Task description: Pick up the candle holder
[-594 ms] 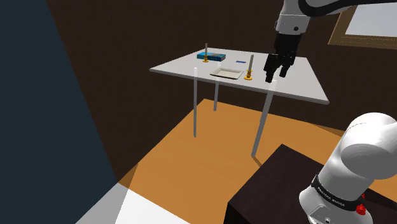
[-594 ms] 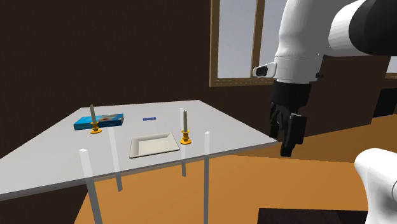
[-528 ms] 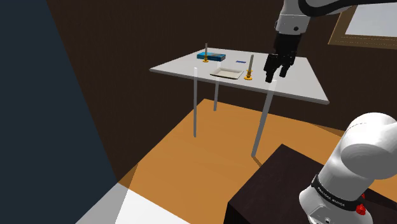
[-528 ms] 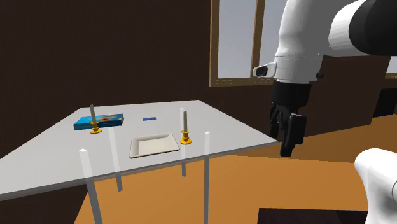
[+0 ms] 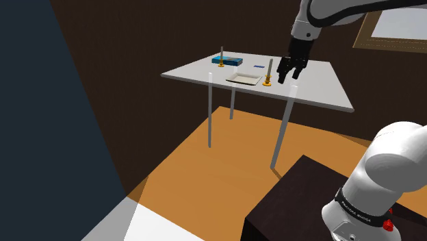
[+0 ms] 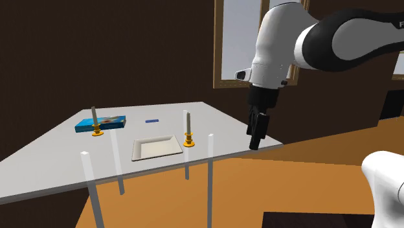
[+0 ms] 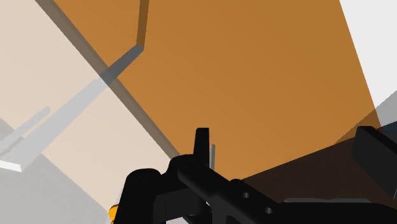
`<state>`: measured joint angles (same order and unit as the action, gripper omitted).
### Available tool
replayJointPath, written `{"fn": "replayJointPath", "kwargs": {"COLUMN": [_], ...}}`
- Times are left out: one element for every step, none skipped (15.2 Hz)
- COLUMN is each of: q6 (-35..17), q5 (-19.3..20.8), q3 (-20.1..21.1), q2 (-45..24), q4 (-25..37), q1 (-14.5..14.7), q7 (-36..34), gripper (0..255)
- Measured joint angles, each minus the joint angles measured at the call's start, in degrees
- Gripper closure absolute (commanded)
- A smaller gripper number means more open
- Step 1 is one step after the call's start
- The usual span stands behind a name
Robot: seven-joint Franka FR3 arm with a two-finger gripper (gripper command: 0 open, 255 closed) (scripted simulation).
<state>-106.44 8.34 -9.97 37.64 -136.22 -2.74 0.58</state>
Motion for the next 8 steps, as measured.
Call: {"fn": "replayJointPath", "kwargs": {"q6": [-2.1,-3.7,-5.1,-7.2,-8.5,-10.0,-11.5,-12.3], "q5": [0.2,0.3,0.3,0.3,0.2,-0.1,-0.3,-0.6], "q3": [-0.9,-1.9,-2.6,-3.6,-4.7,-5.4,-6.3,-7.1], "q2": [-1.7,-3.4,-4.9,-6.4,-8.1,-9.8,-11.0,-12.4], "q4": [0.4,1.4,2.3,2.5,3.8,4.8,5.4,6.7], "q1": [-0.1,-0.3,-0.3,-0.4,-0.5,-0.4,-0.5,-0.4], "q7": [0.6,1.5,1.9,2.7,3.7,4.3,5.0,5.8], "gripper": [0,0,0,0,0,0,0,0]}}
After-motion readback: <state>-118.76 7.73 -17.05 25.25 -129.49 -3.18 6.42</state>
